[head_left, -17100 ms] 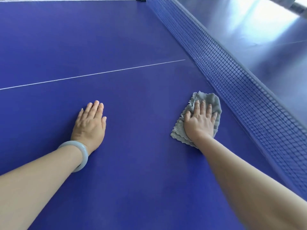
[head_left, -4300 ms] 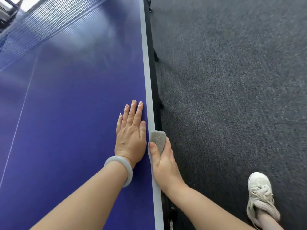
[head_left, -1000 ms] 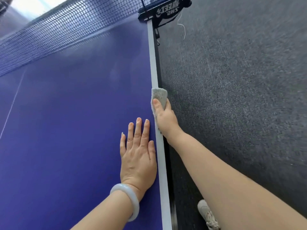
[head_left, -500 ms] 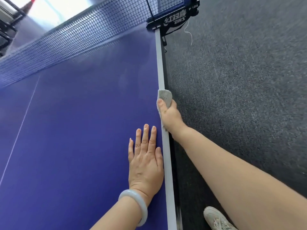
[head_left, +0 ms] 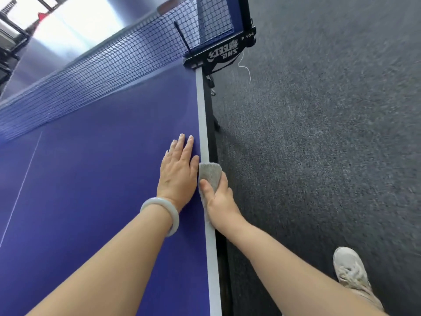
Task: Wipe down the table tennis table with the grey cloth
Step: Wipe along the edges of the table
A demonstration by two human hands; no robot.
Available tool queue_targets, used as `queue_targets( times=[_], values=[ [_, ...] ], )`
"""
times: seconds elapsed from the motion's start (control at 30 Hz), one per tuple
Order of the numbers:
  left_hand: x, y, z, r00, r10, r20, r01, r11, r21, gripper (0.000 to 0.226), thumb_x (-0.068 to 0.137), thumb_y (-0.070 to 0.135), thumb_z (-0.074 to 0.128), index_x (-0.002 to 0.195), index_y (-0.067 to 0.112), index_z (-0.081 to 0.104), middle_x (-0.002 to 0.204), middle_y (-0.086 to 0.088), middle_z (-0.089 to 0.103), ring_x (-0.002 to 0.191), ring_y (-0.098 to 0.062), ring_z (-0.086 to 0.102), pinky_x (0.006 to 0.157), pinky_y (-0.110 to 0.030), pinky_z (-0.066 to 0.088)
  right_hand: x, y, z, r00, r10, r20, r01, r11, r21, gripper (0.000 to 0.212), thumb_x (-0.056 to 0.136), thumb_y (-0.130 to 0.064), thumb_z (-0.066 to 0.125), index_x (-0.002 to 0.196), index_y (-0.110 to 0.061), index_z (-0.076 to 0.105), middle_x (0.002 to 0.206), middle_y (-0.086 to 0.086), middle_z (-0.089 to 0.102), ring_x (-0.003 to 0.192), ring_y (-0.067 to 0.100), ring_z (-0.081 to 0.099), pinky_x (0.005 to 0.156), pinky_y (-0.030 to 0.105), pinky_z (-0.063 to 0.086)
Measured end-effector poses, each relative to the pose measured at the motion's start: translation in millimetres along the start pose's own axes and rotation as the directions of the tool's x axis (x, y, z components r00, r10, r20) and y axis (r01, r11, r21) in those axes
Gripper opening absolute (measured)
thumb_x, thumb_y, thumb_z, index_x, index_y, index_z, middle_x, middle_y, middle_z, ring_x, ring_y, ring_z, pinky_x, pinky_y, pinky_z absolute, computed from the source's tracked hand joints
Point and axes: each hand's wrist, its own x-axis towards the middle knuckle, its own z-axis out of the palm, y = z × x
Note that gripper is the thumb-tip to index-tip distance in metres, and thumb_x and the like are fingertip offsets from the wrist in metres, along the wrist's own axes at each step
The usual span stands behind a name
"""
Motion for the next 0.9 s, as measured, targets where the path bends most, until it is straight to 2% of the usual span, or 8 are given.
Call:
queue_targets(
  times=[0.13,0.27,0.37,0.5,0.6,0.67,0.77,0.9],
  values=[
    [10,-3,13,1.0,-0.01,-0.026,0.01,1.0,-0.001,0.053,0.107,0.029,0.022,0.155,0.03,0.0,0.164,0.012,-0.006,0.151,-0.007,-0.01,0.123,-0.033,-0.007,-1,1,0,1.0,0.0,0.019,0.0,1.0,-0.017,0.078,0.097,-0.061,0.037,0.158,-0.028,0.002,0.143,0.012,0.035,0.13,0.031,0.046,0.099,0.032,0.035],
    [10,-3,13,1.0,-0.011,-0.015,0.011,1.0,0.021,0.06,0.093,0.046,-0.003,0.152,0.033,-0.004,0.161,0.015,-0.01,0.15,-0.004,-0.012,0.124,-0.033,-0.006,32,-26,0,0.997,-0.003,-0.071,0.003,1.0,0.003,0.078,0.097,-0.058,0.042,0.159,-0.025,0.009,0.141,0.015,0.038,0.128,0.033,0.048,0.106,0.04,0.04],
    [9,-2,12,1.0,-0.015,-0.002,0.015,1.0,-0.005,0.063,0.091,0.047,-0.005,0.153,0.032,-0.002,0.163,0.015,-0.008,0.15,-0.002,-0.013,0.124,-0.034,-0.005,92,-64,-9,0.996,0.003,-0.092,0.003,0.998,0.06,0.076,0.098,-0.057,0.044,0.158,-0.022,0.013,0.146,0.019,0.038,0.131,0.036,0.045,0.111,0.046,0.038],
    [10,-2,12,1.0,-0.011,-0.005,0.011,1.0,-0.004,0.063,0.093,0.044,-0.002,0.153,0.029,-0.002,0.163,0.014,-0.007,0.15,-0.002,-0.013,0.124,-0.035,-0.003,109,-69,-13,0.997,-0.015,-0.071,0.023,0.994,0.107,0.076,0.098,-0.058,0.042,0.159,-0.025,0.013,0.148,0.019,0.036,0.134,0.034,0.042,0.108,0.035,0.033],
    [10,-2,13,1.0,-0.009,-0.014,0.009,1.0,0.011,0.064,0.094,0.043,-0.003,0.155,0.025,0.001,0.164,0.011,-0.006,0.15,-0.005,-0.012,0.124,-0.036,-0.002,62,-39,-5,0.995,-0.007,-0.102,0.021,0.991,0.135,0.076,0.093,-0.064,0.041,0.158,-0.033,0.015,0.135,0.009,0.044,0.129,0.026,0.047,0.094,0.023,0.03],
    [11,-3,15,1.0,-0.012,-0.014,0.012,1.0,0.016,0.063,0.094,0.042,-0.002,0.155,0.024,0.0,0.164,0.011,-0.006,0.151,-0.005,-0.011,0.124,-0.036,-0.002,35,-27,0,0.995,0.0,-0.1,0.013,0.991,0.131,0.085,0.082,-0.074,0.033,0.157,-0.039,0.014,0.124,-0.001,0.043,0.124,0.02,0.05,0.091,0.02,0.031],
    [12,-4,15,1.0,-0.009,-0.022,0.009,1.0,0.016,0.063,0.095,0.041,-0.001,0.155,0.023,0.0,0.164,0.01,-0.006,0.151,-0.005,-0.011,0.124,-0.035,-0.003,42,-33,2,0.993,-0.022,-0.117,0.029,0.997,0.065,0.085,0.082,-0.075,0.03,0.157,-0.037,0.013,0.125,-0.002,0.043,0.121,0.022,0.052,0.096,0.03,0.04],
    [10,-3,15,1.0,-0.003,-0.023,0.003,1.0,0.005,0.062,0.096,0.04,0.002,0.155,0.023,0.001,0.164,0.011,-0.005,0.15,-0.003,-0.011,0.124,-0.034,-0.004,118,-72,-6,0.987,-0.023,-0.158,0.029,0.999,0.035,0.073,0.098,-0.057,0.042,0.158,-0.023,0.017,0.142,0.02,0.043,0.128,0.037,0.048,0.106,0.041,0.038]
  ],
)
